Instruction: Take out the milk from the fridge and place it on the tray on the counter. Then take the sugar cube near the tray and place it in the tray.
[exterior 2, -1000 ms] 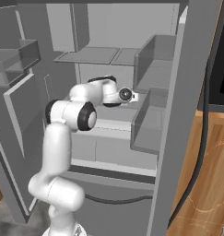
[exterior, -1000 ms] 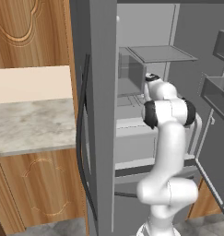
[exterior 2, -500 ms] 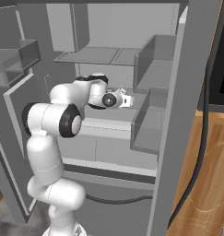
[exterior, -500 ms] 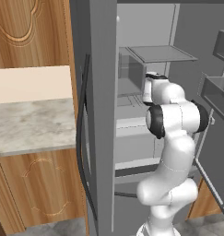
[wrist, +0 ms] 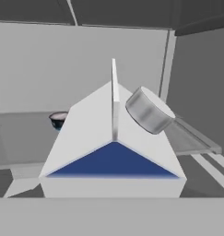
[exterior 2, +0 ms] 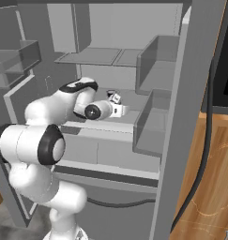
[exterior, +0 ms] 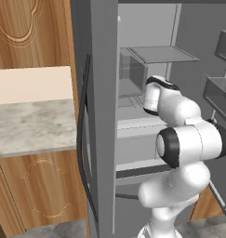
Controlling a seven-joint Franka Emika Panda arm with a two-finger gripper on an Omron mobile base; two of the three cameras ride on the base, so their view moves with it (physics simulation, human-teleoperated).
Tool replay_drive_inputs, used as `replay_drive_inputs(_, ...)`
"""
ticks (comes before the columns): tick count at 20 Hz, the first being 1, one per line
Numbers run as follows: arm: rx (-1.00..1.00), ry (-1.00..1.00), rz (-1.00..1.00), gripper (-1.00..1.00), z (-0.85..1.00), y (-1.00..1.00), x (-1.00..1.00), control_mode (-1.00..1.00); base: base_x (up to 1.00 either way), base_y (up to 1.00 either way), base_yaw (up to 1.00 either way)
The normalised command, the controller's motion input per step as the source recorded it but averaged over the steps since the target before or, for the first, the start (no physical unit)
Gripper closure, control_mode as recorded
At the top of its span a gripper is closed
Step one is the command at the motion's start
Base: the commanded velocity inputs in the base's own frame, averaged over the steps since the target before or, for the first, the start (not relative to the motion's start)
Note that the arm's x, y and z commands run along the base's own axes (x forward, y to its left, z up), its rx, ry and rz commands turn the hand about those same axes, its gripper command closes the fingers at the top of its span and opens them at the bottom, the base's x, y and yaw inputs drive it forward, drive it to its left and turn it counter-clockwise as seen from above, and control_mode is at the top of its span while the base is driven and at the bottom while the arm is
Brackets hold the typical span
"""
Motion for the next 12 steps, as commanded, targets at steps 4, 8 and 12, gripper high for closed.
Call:
replay_drive_inputs(4, 0.0, 0.0, -0.01, 1.0, 0.86, 0.03, -1.0, -1.0, 0.0, 0.0, 0.0)
replay_drive_inputs(8, 0.0, -0.02, 0.0, 1.0, 0.72, 0.09, -1.0, -1.0, 0.0, 0.0, 0.0)
replay_drive_inputs(12, 0.0, -0.02, -0.01, 1.0, 0.83, 0.18, -1.0, -1.0, 0.0, 0.0, 0.0)
